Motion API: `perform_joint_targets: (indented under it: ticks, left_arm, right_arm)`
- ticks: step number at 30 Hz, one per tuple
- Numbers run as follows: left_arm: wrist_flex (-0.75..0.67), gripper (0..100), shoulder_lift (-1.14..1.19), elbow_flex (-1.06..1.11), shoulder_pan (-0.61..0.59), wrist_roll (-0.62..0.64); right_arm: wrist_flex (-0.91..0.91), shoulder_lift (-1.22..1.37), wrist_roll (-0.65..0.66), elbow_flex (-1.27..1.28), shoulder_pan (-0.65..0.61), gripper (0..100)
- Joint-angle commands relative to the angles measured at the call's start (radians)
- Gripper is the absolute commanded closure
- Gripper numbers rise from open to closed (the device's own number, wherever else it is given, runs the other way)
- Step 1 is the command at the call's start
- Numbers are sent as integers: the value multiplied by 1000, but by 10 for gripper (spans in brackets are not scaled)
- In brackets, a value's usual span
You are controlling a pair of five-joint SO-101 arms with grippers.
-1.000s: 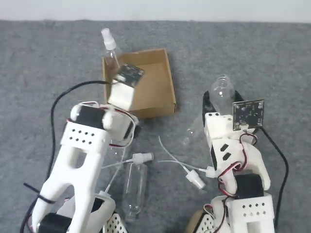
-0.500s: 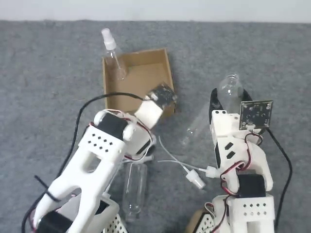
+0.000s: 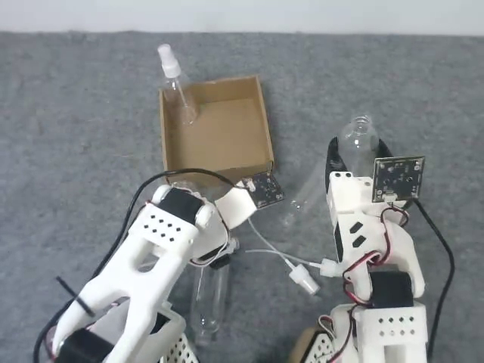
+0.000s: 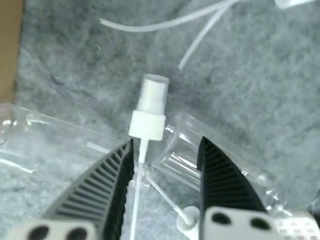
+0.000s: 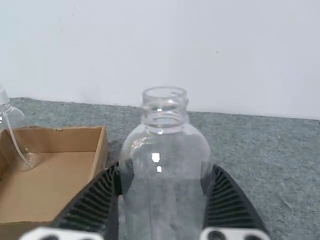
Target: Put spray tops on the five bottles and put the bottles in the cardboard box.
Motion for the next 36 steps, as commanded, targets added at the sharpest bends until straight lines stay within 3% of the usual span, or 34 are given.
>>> perform_joint_targets:
  ticks: [1, 6, 21, 36]
  left_arm:
    - [-69, 808, -38, 25, 3, -18]
    - [-149, 808, -38, 65, 3, -18]
    - [-181, 808, -20, 59, 5, -12]
    - [-181, 809, 516, -199, -32, 23]
  right_arm:
    - [-27, -28, -6, -15, 7, 908]
    - [-27, -28, -5, -15, 7, 906]
    - [-27, -28, -3, -15, 5, 905]
    - [-27, -28, -3, -15, 5, 904]
